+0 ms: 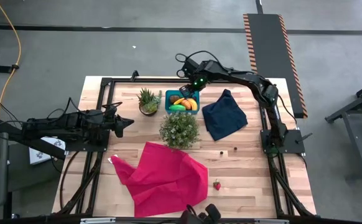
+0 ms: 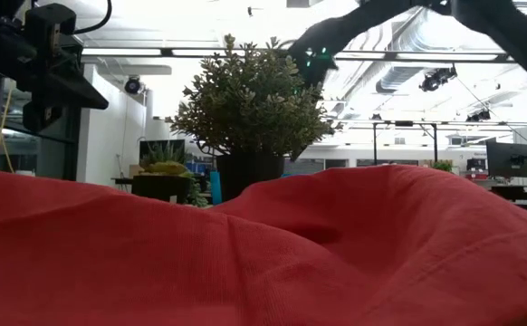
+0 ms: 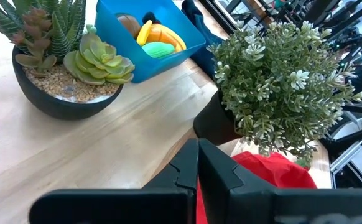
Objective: Pick and placing Produce into tupperware
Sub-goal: Put the red strawberry into the blue bin
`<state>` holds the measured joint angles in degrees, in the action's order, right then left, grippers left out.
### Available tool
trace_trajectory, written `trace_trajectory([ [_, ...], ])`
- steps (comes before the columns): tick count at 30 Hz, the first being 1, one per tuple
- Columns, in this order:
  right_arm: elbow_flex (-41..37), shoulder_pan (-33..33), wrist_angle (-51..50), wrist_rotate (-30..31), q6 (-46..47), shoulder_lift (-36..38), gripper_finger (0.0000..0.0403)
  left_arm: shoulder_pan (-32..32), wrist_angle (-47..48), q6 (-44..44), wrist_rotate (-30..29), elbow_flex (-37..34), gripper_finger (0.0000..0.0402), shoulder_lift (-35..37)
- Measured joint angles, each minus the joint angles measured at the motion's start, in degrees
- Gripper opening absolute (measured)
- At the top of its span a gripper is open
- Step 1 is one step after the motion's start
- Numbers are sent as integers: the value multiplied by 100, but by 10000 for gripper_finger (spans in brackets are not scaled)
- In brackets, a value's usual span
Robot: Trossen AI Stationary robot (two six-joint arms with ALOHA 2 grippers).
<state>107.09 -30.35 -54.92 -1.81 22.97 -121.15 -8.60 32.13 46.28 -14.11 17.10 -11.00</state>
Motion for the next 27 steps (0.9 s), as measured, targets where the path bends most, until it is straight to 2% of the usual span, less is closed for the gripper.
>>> trace_trajectory([
  [5, 14, -4, -199, 458, -444, 475, 155, 0, -1, 46, 2, 0, 1, 0],
  [9, 15, -24, -604, 564, -656, 707, 155, 0, -4, 50, 2, 0, 1, 0],
  [18, -2, 123, -1844, 1320, -767, 1180, 155, 0, -8, 59, 4, 0, 1, 0],
  [27, -4, 532, -2131, 1686, -748, 2074, 155, 0, -23, 59, 4, 0, 1, 0],
])
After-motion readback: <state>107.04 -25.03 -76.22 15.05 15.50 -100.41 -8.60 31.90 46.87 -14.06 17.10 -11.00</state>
